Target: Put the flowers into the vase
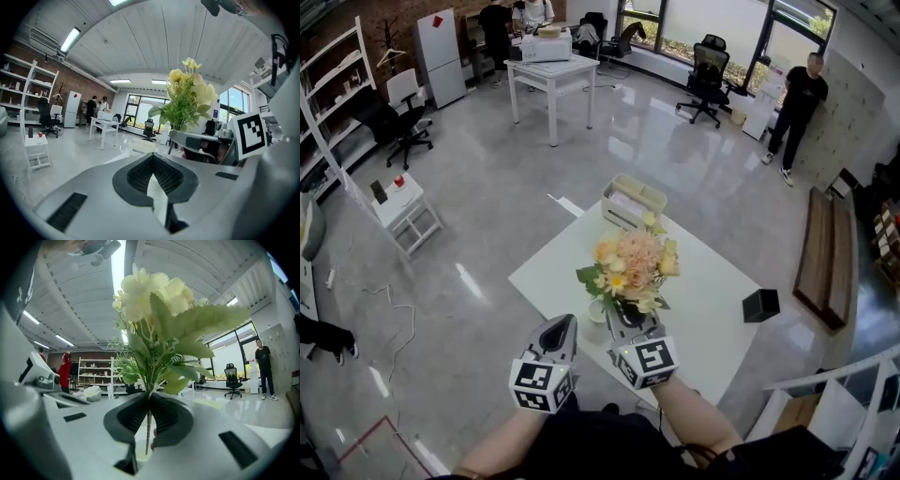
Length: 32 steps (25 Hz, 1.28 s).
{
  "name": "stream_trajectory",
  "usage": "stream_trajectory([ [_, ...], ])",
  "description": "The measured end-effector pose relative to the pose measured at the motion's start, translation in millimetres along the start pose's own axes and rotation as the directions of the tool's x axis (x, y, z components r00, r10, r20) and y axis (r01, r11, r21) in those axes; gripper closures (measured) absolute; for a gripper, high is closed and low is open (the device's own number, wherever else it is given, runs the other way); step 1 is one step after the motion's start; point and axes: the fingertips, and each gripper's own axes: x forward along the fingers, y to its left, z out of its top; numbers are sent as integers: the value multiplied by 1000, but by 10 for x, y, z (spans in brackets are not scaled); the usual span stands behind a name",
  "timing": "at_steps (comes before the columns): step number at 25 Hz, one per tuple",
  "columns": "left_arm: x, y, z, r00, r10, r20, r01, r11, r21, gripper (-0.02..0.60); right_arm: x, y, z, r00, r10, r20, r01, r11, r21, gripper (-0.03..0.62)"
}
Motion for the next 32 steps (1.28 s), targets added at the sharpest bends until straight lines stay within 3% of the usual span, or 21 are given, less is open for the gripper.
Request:
stream_trajectory([
  [10,-5,96,-24,1000,11,-9,-11,1000,-6,577,136,58,-775,974,24,-227,-27,1000,-13,560],
  [18,4,151,-29,1000,10,-11,-10,1000,-12,577,149,66,-1018,954,10,-299,-24,999,-46,554],
  [32,39,135,-48,1000,-6,-19,6,1000,-6,577,175,54,-1077,936,3,-353,-35,996,-84,535],
])
